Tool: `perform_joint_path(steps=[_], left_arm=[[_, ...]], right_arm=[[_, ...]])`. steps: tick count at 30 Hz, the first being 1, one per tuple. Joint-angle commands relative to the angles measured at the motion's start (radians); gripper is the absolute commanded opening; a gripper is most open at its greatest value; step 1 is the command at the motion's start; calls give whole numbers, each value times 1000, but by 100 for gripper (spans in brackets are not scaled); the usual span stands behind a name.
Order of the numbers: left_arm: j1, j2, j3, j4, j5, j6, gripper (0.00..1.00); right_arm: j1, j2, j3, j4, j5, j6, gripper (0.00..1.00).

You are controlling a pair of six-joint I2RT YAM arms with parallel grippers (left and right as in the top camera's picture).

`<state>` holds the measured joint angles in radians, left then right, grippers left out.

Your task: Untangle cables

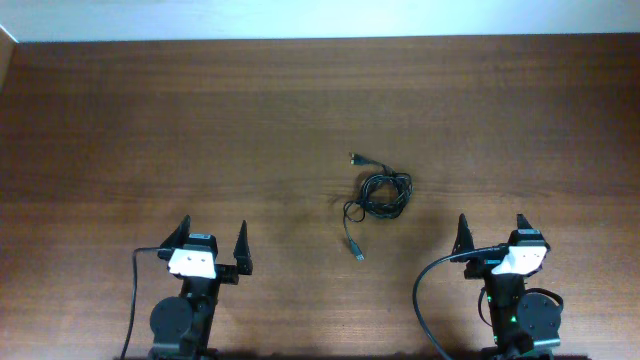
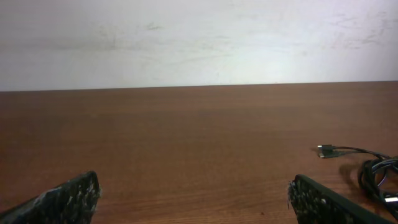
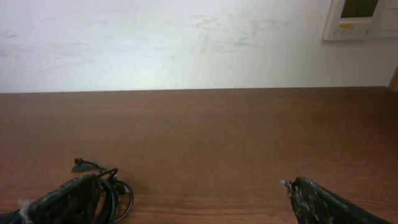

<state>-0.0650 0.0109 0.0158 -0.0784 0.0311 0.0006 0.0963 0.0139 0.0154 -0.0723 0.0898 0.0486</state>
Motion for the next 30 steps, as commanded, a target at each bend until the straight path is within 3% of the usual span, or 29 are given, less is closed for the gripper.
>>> perform_joint_path(steps=[1, 17, 20, 26, 30], left_arm=[[2, -4, -7, 0, 14, 15, 99], [3, -4, -7, -1, -5, 15, 99], [3, -4, 3, 6, 104, 15, 99], [2, -4, 149, -52, 111, 11, 99], [3, 42, 311, -196, 111, 11, 99]], right_arm=[[7, -8, -10, 2, 16, 1, 98], [7, -8, -10, 2, 16, 1, 98], [7, -8, -10, 2, 16, 1, 98], [7, -8, -10, 2, 16, 1, 98], [7, -8, -10, 2, 16, 1, 98]])
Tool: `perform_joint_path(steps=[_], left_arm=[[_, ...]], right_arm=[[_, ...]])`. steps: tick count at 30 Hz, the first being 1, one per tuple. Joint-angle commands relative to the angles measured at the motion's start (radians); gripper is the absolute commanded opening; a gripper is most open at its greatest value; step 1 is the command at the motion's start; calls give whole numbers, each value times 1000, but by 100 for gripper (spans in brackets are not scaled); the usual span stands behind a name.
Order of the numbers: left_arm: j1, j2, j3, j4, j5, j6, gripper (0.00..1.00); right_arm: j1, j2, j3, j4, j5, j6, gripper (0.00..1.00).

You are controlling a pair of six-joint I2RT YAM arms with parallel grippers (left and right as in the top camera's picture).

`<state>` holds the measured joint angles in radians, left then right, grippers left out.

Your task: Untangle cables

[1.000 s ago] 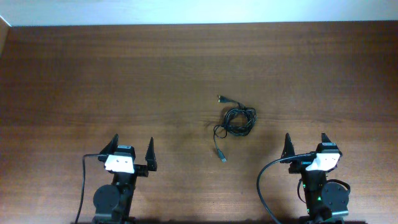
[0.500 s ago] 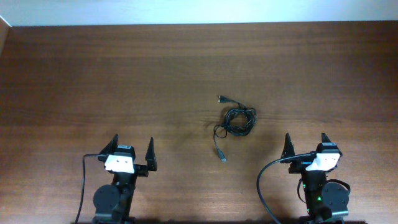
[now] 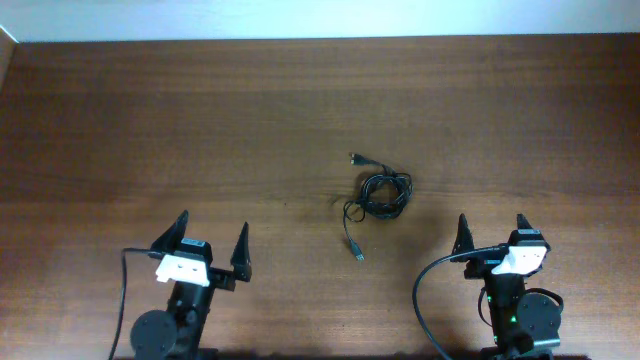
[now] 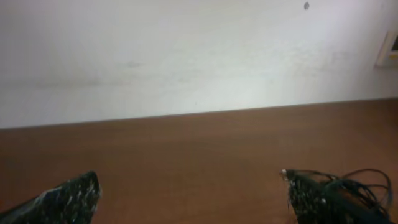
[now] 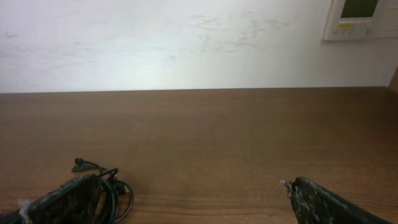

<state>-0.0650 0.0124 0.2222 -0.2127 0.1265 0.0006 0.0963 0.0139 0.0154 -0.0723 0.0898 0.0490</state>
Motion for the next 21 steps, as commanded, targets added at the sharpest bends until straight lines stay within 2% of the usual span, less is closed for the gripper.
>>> perform_joint_path(steps=[1, 4, 9, 12, 14, 17, 21], left_arm=[[2, 68, 142, -94, 16, 11, 99], [2, 235, 302, -187, 31, 5, 99], [2, 599, 585, -230, 209, 3, 99], [-3, 830, 782, -346, 302, 4, 99], [-47, 974, 903, -424, 308, 4, 99], [-143, 1100, 969, -422, 302, 5, 99], [-223, 1212, 970, -361, 296, 5, 99]], right_arm=[[7, -8, -10, 2, 16, 1, 98], [7, -8, -10, 2, 16, 1, 98], [7, -8, -10, 2, 16, 0, 98], [7, -8, -10, 2, 16, 0, 98], [7, -8, -10, 2, 16, 1, 98], [7, -8, -10, 2, 16, 0, 98], [7, -8, -10, 2, 16, 0, 98]])
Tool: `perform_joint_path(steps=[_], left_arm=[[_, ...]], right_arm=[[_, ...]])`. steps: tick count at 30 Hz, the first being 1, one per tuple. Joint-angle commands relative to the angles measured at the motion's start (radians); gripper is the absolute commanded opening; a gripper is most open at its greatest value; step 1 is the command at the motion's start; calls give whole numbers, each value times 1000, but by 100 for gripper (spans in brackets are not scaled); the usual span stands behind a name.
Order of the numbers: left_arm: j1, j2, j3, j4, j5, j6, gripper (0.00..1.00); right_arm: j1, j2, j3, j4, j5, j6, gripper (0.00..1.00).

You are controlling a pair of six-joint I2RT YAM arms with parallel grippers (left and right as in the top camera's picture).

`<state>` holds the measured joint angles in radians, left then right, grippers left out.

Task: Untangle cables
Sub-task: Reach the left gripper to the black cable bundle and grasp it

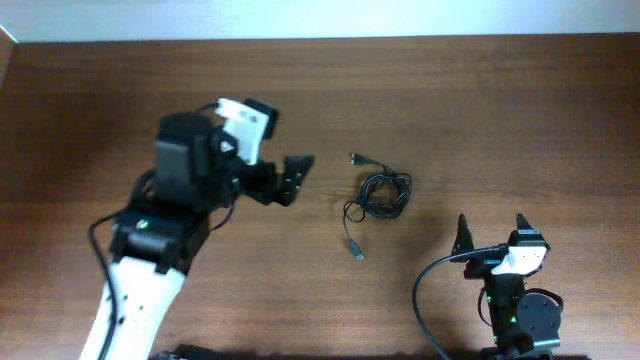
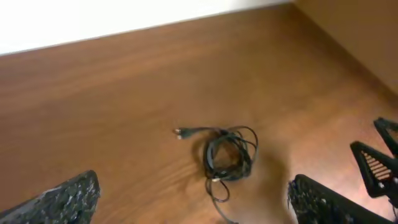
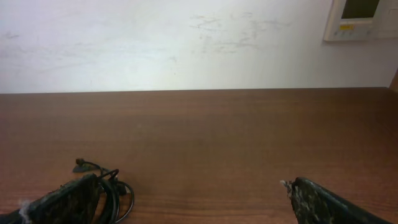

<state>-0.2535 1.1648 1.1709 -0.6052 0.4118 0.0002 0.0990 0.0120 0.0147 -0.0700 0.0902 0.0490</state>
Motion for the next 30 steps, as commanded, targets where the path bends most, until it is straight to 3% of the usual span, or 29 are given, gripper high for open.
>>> perform_joint_path(steps=[1, 8, 12, 20, 30], left_arm=[[-35, 92, 21, 53, 37, -10, 99], [-35, 293, 21, 45, 152, -11, 99], [-66, 370, 21, 60, 130, -10, 96], [-301, 502, 21, 206, -386, -7, 91], [-345, 686, 21, 385, -367, -14, 68]], right_arm=[[5, -6, -9, -1, 16, 0, 98], [5, -6, -9, -1, 15, 0, 98], [5, -6, -9, -1, 16, 1, 98], [5, -6, -9, -1, 15, 1, 98], [5, -6, -9, -1, 15, 0, 98]])
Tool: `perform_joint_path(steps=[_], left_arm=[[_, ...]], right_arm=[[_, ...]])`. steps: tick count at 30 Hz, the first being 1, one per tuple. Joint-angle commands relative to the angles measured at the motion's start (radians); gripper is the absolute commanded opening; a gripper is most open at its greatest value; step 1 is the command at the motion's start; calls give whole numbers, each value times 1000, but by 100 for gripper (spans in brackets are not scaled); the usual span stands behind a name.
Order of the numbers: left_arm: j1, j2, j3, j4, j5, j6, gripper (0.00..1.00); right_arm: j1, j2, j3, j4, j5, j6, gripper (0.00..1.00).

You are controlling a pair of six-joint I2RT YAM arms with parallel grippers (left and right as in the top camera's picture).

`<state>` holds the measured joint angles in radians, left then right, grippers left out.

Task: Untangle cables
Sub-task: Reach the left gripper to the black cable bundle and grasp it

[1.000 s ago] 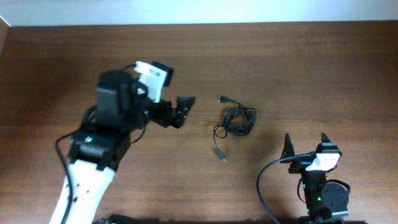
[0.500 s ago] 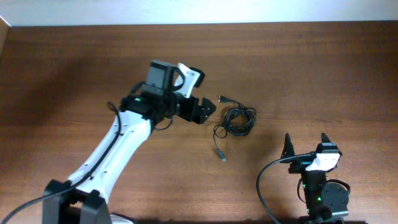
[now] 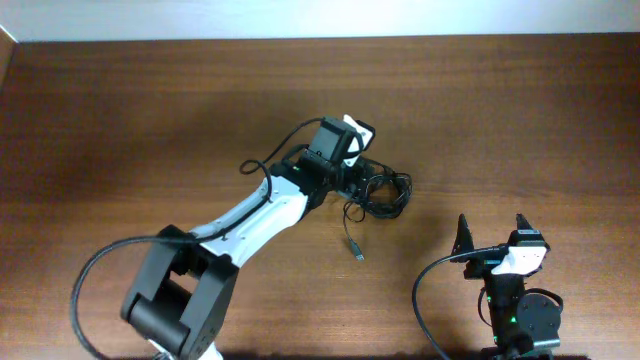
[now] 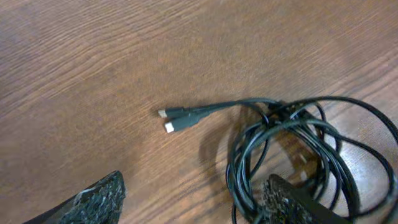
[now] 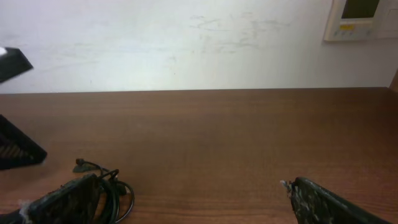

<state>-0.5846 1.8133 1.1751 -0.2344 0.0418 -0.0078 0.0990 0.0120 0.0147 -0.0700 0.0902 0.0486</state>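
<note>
A thin black cable lies in a small tangled coil right of the table's middle, one plug end trailing toward the front. My left gripper has reached the coil's left edge and stands open. In the left wrist view the coil fills the right side, a second plug points left, and my right-hand finger rests at the coil's strands, nothing gripped. My right gripper sits open at the front right, apart from the cable.
The wooden table runs to a white wall at the back. A wall panel shows at the top right of the right wrist view. The left arm's black cord loops beside its forearm.
My left gripper has moved right and down, from high over the table left of the coil to the coil's left edge, still open. The cable and right arm are unchanged.
Both arms first rested at the front edge with open grippers and the coil lay untouched. The left wrist then turned slightly toward the cable. Then the left arm was raised over the table left of the coil. Now it is down at the coil.
</note>
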Motion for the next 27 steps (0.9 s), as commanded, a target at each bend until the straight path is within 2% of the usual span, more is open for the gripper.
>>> perform_joint_path(steps=[1, 5, 7, 18, 21, 22, 23, 27], left_arm=[[-23, 53, 17, 24, 6, -7, 63], [-65, 103, 17, 92, 38, -6, 61], [-70, 126, 17, 101, 36, -6, 55], [-74, 223, 17, 150, 40, -6, 51], [-75, 246, 17, 163, 40, -6, 34], [-74, 246, 17, 163, 40, -6, 19], [-74, 245, 17, 162, 40, -6, 0], [-71, 163, 18, 150, 40, -7, 0]], right_arm=[[5, -6, -9, -1, 15, 1, 98], [5, -6, -9, -1, 16, 1, 98], [5, -6, -9, -1, 16, 1, 98], [5, -6, -9, -1, 16, 1, 98], [5, -6, -9, -1, 15, 1, 98], [5, -6, -9, -1, 16, 1, 99], [5, -6, -9, -1, 15, 1, 98], [5, -6, -9, -1, 15, 1, 98]])
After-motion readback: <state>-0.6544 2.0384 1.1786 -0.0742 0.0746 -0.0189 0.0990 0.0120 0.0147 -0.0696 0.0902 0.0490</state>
